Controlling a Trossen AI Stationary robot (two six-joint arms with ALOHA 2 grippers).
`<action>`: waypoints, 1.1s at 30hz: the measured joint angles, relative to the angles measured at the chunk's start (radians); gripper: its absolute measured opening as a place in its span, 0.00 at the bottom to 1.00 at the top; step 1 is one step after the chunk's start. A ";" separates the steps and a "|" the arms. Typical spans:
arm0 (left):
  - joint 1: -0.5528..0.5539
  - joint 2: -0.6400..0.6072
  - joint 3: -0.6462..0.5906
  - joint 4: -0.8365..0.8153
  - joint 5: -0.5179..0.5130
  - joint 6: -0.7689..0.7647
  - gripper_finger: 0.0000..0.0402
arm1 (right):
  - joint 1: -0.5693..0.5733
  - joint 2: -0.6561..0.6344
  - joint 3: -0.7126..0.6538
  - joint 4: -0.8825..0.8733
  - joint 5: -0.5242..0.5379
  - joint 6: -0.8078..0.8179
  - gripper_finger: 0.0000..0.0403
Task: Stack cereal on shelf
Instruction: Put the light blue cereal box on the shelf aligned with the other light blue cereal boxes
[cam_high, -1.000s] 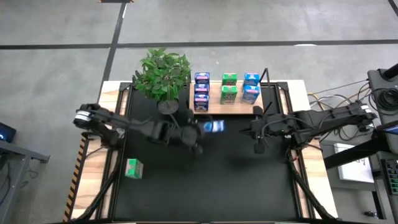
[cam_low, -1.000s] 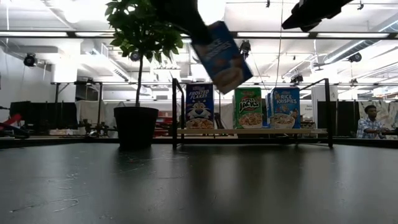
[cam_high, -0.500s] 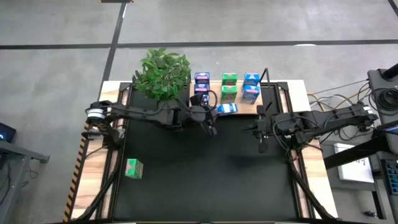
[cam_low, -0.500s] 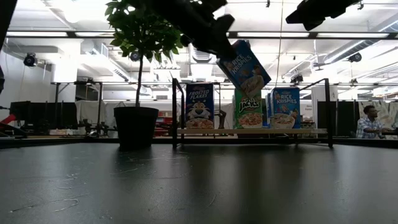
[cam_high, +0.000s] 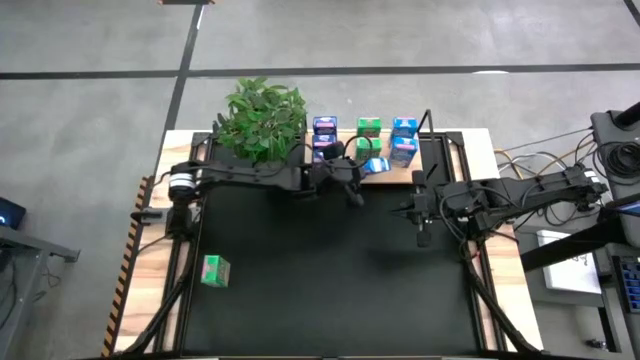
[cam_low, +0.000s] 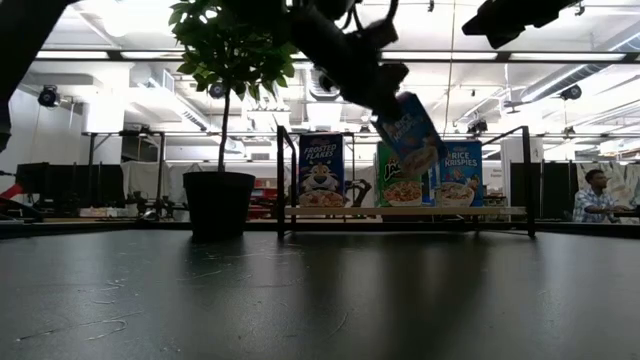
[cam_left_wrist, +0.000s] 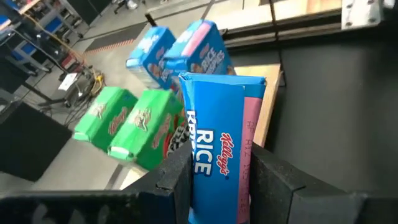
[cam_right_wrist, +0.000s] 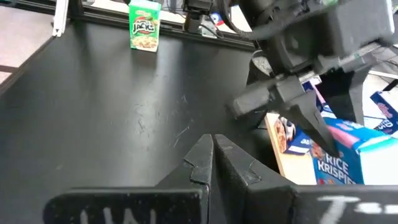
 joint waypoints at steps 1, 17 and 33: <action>0.000 0.005 0.000 -0.002 0.000 -0.001 0.28 | 0.000 0.000 0.000 -0.003 0.000 0.000 0.02; 0.001 0.042 -0.003 0.005 0.007 -0.011 0.28 | 0.000 0.001 0.000 -0.006 0.004 0.009 0.02; 0.014 0.045 -0.005 0.024 0.047 -0.036 0.28 | 0.000 0.001 0.000 -0.006 0.004 0.017 0.02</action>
